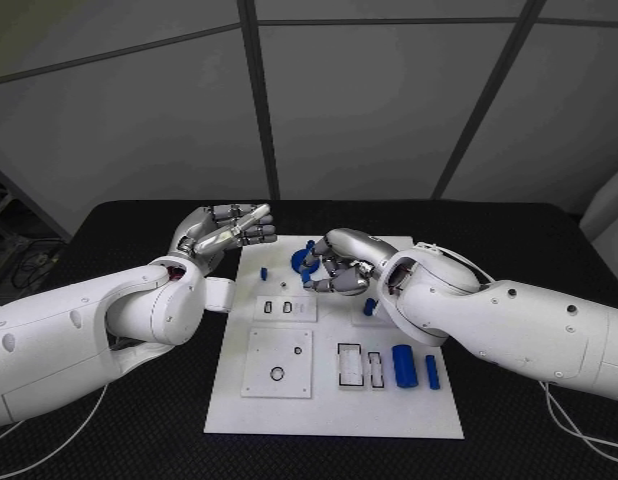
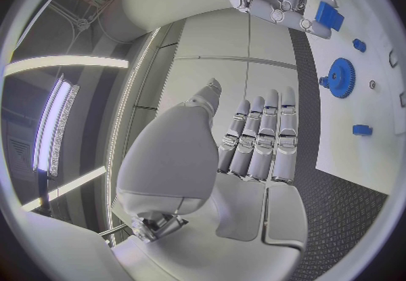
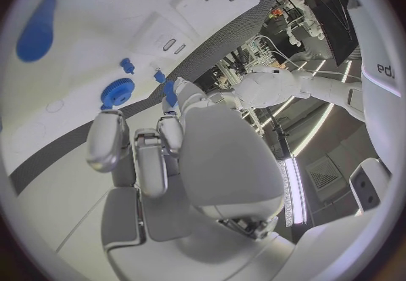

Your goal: Assemble the parts on the task board

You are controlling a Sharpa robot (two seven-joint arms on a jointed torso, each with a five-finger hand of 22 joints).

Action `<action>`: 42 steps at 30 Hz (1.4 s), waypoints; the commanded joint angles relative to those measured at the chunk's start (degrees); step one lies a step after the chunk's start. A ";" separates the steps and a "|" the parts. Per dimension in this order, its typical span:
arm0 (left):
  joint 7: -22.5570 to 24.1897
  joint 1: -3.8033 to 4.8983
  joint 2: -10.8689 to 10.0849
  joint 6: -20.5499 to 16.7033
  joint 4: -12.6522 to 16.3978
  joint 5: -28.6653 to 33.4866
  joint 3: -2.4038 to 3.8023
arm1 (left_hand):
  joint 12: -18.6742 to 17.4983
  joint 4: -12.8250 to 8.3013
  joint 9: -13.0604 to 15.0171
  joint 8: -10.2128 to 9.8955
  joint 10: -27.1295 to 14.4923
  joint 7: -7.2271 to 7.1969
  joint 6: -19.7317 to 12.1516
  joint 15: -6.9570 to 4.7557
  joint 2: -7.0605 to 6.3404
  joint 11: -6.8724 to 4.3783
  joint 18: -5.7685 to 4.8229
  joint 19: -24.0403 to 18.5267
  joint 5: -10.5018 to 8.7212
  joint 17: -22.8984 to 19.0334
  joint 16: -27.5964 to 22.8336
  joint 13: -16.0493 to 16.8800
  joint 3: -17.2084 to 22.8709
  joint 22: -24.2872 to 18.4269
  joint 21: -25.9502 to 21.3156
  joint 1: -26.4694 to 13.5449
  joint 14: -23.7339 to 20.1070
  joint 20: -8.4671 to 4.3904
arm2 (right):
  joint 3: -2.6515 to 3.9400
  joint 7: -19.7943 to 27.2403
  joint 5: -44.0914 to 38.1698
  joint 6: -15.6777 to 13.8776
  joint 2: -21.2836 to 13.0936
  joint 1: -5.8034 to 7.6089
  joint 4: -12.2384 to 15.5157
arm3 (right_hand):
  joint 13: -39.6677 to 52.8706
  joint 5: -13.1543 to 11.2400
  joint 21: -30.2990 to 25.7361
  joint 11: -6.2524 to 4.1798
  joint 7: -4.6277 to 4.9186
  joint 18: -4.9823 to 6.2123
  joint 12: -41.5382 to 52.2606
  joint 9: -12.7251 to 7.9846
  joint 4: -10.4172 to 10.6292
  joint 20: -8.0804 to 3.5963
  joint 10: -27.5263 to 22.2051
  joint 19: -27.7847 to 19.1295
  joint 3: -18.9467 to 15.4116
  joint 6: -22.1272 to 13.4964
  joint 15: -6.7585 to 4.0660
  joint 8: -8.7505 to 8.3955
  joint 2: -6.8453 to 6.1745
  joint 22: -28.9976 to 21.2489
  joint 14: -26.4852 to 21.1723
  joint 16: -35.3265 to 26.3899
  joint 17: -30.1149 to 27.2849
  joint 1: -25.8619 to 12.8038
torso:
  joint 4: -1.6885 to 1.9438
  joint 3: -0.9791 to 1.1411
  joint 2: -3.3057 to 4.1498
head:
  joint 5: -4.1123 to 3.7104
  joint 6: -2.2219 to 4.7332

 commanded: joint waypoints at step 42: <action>-0.13 0.10 0.62 1.05 -0.30 -0.72 0.06 | -0.43 -0.39 -0.06 -0.35 0.48 -0.04 0.28 0.23 0.82 0.18 -1.17 -0.24 -0.17 -0.08 -0.38 0.00 0.00 -0.10 -0.27 0.01 -0.04 0.30 | -3.93 -3.66 -6.02 5.58 4.87 -1.01 -4.10 | -0.62 -0.19 0.06 0.08 0.22 -0.71 -0.76 0.07 0.06 -0.22 -0.50 -0.10 0.66 0.38 -0.37 0.03 -0.20 -0.45 5.96 0.28 15.07 -0.65 | -0.03 0.09 0.02 | 0.60 -1.84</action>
